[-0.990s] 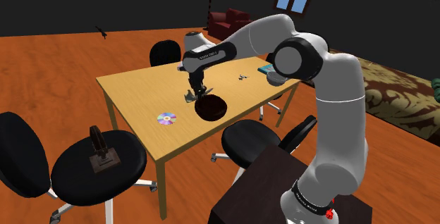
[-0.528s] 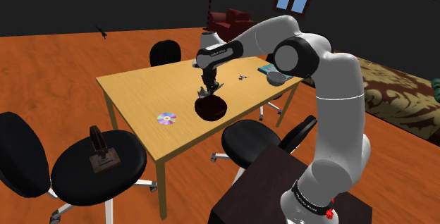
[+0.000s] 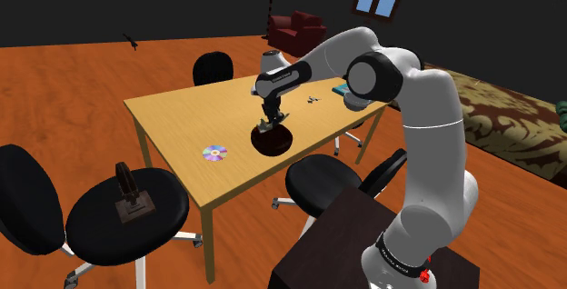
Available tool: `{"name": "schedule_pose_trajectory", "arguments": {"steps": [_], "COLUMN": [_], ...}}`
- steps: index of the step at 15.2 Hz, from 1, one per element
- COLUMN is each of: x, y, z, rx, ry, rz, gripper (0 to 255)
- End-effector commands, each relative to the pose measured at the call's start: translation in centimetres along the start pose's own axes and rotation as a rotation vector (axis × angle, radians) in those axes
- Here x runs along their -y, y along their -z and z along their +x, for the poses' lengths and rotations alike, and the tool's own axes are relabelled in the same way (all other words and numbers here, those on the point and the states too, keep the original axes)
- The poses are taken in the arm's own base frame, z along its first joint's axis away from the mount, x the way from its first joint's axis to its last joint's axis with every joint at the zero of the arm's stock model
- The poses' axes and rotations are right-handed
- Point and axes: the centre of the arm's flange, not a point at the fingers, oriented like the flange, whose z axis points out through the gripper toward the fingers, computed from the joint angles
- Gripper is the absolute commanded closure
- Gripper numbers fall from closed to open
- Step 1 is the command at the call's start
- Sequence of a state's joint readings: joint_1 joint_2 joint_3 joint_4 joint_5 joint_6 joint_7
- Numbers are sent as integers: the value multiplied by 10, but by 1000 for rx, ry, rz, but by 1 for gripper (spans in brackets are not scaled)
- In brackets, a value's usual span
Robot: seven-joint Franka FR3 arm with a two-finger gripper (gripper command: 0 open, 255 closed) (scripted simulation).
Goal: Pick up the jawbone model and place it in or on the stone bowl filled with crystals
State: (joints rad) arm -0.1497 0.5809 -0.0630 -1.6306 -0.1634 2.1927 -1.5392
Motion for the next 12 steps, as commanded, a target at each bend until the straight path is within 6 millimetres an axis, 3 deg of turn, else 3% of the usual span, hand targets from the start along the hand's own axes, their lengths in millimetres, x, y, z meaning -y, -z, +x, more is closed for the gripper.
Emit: {"name": "schedule_pose_trajectory", "arguments": {"steps": [1, 10, 11, 12], "x": [0, -1, -1, -1], "y": [-11, -17, -17, -17], "z": [2, 3, 3, 3], "rx": [0, 0, 0, 0], "ry": [0, 0, 0, 0], "rz": [-1, -1, -1, -1], "gripper": [255, 255, 0, 0]}}
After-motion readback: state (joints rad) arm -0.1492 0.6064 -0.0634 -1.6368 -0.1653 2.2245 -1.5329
